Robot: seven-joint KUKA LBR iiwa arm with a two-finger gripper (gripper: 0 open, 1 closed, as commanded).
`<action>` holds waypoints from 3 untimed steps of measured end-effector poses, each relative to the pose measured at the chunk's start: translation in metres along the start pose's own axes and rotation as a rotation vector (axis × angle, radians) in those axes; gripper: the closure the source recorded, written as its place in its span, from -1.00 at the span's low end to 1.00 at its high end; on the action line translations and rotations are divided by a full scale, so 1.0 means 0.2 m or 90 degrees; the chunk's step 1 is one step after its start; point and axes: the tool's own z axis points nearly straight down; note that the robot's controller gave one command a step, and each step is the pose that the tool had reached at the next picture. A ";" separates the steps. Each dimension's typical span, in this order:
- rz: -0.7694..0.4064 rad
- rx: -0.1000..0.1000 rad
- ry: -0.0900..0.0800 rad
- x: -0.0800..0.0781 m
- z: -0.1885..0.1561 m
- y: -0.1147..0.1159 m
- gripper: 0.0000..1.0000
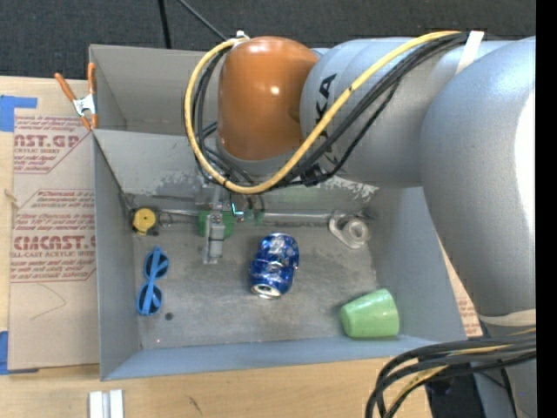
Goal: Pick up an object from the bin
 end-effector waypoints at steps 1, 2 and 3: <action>-0.339 0.000 -0.002 0.02 0.59 0.29 -1.00; -0.480 0.000 -0.006 0.15 0.43 0.33 -1.00; -0.759 0.002 -0.006 0.14 0.36 0.34 -1.00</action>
Offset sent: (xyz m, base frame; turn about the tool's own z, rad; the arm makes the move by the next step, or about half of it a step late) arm -0.0041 0.0566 -0.1164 -0.5323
